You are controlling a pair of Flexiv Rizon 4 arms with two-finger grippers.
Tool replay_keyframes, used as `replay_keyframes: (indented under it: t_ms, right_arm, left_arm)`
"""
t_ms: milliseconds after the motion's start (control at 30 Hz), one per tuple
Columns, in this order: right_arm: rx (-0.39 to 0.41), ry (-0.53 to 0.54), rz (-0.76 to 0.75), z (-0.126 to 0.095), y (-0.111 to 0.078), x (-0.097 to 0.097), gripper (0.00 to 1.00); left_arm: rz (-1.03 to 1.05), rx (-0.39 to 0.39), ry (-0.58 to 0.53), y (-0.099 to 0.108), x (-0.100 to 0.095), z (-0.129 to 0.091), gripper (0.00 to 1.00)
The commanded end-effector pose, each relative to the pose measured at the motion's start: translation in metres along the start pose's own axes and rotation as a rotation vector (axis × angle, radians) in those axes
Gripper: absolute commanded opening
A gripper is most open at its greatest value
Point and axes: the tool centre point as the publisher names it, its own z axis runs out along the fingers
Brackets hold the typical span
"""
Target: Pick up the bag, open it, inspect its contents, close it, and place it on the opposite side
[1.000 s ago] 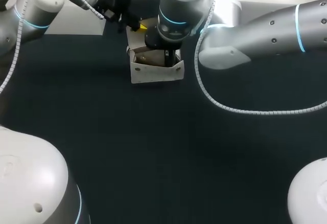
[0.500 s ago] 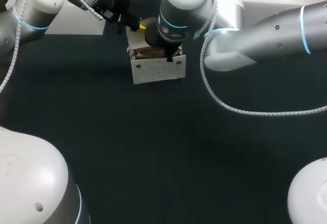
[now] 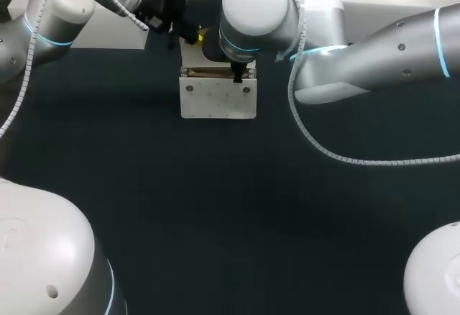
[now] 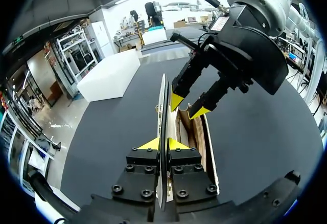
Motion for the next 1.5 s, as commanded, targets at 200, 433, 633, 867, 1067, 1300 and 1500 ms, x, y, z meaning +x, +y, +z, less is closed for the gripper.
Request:
replay_keyframes:
  t_ms: [200,433,633,867,1067,1300,1500]
  right_arm:
    - [0.003,-0.070,0.001,-0.020,-0.006,0.010,0.36]
    - [0.004,-0.120,0.008,-0.028,-0.009,0.021,0.17]
    - [0.003,-0.135,0.017,-0.029,-0.013,0.033,0.00]
    - [-0.009,-0.153,0.033,-0.031,-0.016,0.048,0.00]
    - [-0.038,-0.165,0.057,-0.030,-0.018,0.065,0.00]
    - [-0.043,-0.131,0.104,-0.017,-0.020,0.087,0.00]
    - [-0.034,-0.108,0.093,-0.013,-0.018,0.091,0.00]
  left_arm:
    - [0.025,-0.005,-0.073,0.012,-0.011,0.012,0.00]
    - [0.097,-0.042,-0.156,0.021,-0.017,0.022,0.00]
    - [0.135,-0.049,-0.194,0.029,-0.022,0.029,0.00]
    - [0.179,-0.036,-0.219,0.038,-0.027,0.037,0.00]
    - [0.268,-0.022,-0.229,0.043,-0.029,0.044,0.00]
    - [0.325,-0.038,-0.219,0.047,-0.025,0.052,0.00]
    - [0.325,-0.038,-0.219,0.047,-0.025,0.052,0.00]
